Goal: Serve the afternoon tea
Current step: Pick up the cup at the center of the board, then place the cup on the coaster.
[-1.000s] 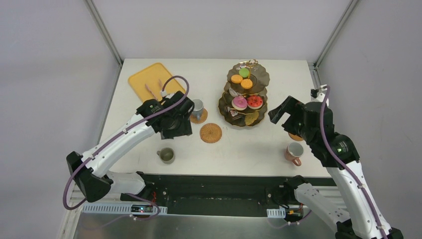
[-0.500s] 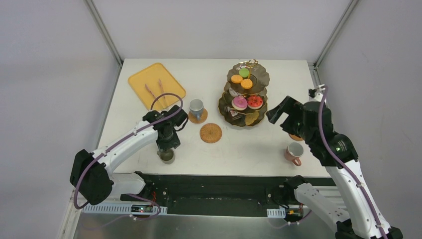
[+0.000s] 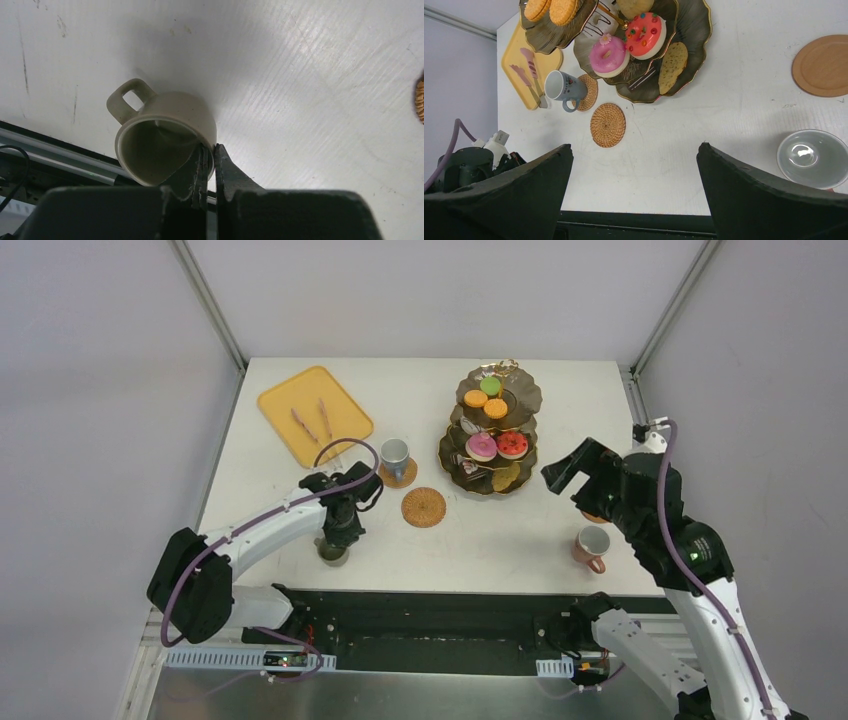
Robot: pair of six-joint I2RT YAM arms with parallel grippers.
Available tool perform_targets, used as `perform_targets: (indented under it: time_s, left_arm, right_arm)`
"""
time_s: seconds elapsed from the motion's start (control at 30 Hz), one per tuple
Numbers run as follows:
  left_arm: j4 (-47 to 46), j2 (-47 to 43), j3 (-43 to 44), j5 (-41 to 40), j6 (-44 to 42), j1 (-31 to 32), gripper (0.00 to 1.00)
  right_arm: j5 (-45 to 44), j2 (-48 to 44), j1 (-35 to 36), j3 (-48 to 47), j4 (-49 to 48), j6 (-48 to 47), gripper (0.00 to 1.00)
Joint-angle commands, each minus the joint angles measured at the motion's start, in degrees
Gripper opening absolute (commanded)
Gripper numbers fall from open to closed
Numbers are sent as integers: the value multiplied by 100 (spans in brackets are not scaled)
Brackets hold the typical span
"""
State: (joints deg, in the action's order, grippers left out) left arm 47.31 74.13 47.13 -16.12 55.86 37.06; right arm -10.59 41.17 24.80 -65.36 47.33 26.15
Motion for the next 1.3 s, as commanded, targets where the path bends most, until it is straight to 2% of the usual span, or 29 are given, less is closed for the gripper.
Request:
perform_targets:
  time_s: [0.0,0.17,0.33,0.6,0.83,1.27]
  left_arm:
    - [71,52,328,-264,-311,125,0]
    - [-57,374,1031,-10,-659,760,0]
    - [-734,1068,1829,231,-1436,1346,0]
    - [-1112,2200,2866,395,-1924,1378,0]
    - [-1082,2945,3606,465,-2150,1381,0]
    - [-1138,3475,3801,464,-2290,1374,0]
  right_arm:
    - [-110,-74,23,-202,83,21,99]
    - [-194,-156,23,-159,104,56,99]
    - [-260,-254,20,-83,151,124,99]
    - [-436,-276,17,-231,329,126,99]
    - [-599,-306,24,-309,472,165,99]
    - [-721,-295,17,-181,602,274,99]
